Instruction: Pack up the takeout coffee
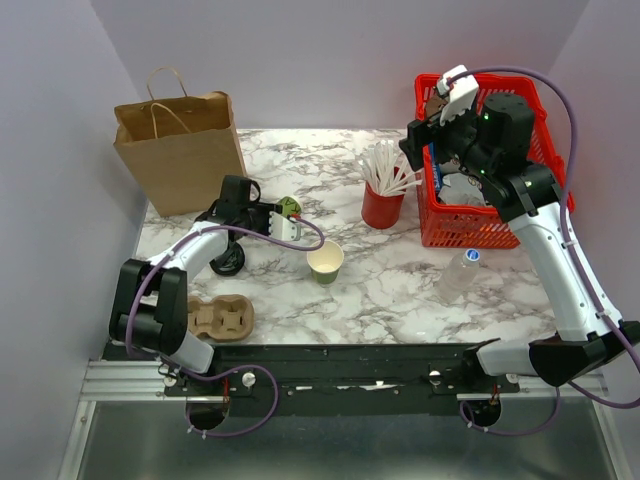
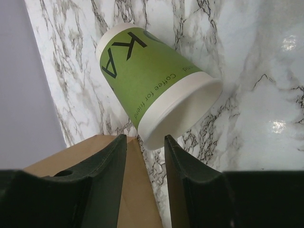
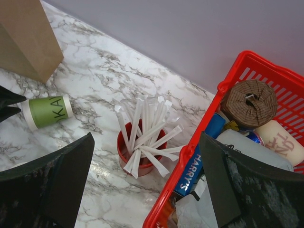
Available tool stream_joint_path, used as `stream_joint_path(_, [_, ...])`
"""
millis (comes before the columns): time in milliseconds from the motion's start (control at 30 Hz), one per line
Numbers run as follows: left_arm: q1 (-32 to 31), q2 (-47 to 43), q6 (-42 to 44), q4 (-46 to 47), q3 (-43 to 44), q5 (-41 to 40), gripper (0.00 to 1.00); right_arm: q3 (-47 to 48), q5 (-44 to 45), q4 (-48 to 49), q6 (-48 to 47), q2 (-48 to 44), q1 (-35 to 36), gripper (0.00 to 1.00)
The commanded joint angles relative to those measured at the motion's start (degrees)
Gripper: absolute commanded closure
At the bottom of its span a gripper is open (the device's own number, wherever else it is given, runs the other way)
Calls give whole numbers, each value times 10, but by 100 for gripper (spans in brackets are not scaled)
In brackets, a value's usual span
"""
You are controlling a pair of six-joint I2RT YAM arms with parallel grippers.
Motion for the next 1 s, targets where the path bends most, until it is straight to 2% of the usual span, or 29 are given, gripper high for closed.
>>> stream_joint_path(0, [2,9,0,21,2,5,57,-2,9,13,-2,2,-3,0])
stream_joint_path(467, [2,21,-85,71,-1,-19,85,-4,2,18,9,9,-3,0])
stream_joint_path(600, [2,9,-117,74,6,-17,100,-2,0,18,13,10,-3,0])
stream_joint_path(800, [2,-17,-188,19,53,-42,100,-6,-4,18,17,9,-3,0])
stream_joint_path(967, [9,-29,-305,-112,132,-79,100,-16,-3,22,16,2,-3,0])
